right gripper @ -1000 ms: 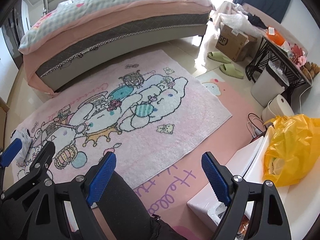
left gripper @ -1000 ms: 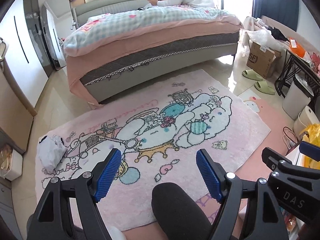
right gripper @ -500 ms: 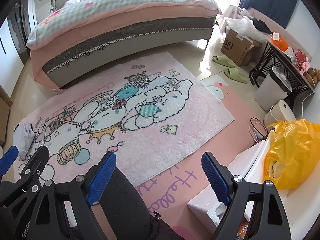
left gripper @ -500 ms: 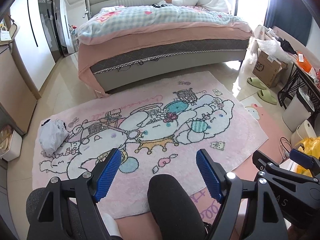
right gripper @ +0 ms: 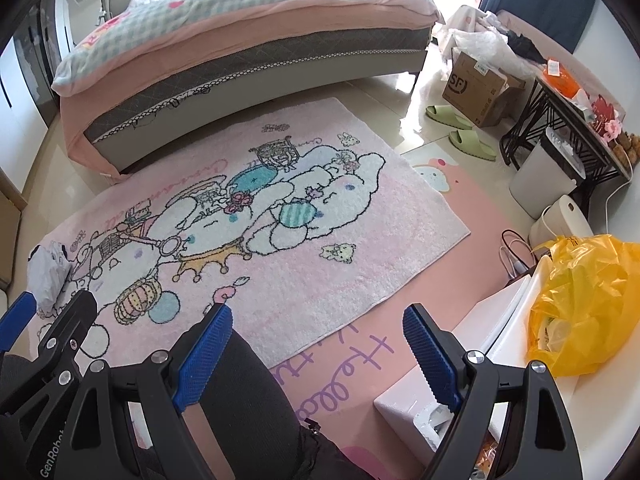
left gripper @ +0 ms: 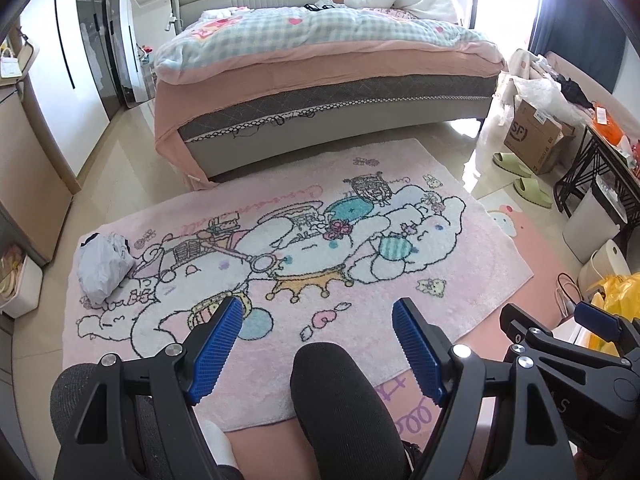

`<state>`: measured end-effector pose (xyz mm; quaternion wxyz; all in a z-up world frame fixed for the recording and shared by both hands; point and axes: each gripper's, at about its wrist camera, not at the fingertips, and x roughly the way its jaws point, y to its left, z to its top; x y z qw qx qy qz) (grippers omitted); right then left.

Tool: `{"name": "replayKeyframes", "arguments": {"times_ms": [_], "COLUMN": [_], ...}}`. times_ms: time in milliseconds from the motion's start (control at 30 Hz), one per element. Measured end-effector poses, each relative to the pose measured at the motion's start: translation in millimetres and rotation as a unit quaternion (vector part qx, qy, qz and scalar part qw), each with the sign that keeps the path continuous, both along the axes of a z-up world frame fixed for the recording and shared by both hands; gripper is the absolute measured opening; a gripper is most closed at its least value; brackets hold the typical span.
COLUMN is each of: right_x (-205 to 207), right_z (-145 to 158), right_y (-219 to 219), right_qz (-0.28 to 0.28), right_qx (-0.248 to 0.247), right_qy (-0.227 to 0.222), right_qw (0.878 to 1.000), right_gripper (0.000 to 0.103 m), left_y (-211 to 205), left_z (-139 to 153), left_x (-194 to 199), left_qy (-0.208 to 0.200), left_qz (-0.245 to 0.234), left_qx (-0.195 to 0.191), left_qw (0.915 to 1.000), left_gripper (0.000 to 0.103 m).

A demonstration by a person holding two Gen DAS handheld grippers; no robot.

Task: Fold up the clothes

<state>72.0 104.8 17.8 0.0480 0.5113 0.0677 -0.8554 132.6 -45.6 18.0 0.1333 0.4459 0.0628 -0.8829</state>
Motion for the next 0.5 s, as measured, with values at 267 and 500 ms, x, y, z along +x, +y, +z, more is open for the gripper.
{"name": "replayKeyframes", "arguments": {"times_ms": [267,500], "right_x": [0.2,1.0], "right_z": [1.6,0.6], "right_y": [2.8,4.9], "right_qz": [0.004,0.002], "right_qx": [0.001,0.0], "right_qy": [0.002,-0.001], "right_qw": [1.0,1.0], "right_gripper": [0.087,0.087], "left_y": [-2.8,-11.9], "left_z": [6.2,10.2], "left_x": [3.5,8.5], "left_qy": [0.024,0.037], "left_qz": [0.029,0.048], "left_qx": [-0.012,0.01], "left_qw": [0.9992,0.9981], "left_gripper": [0.077,0.078]}}
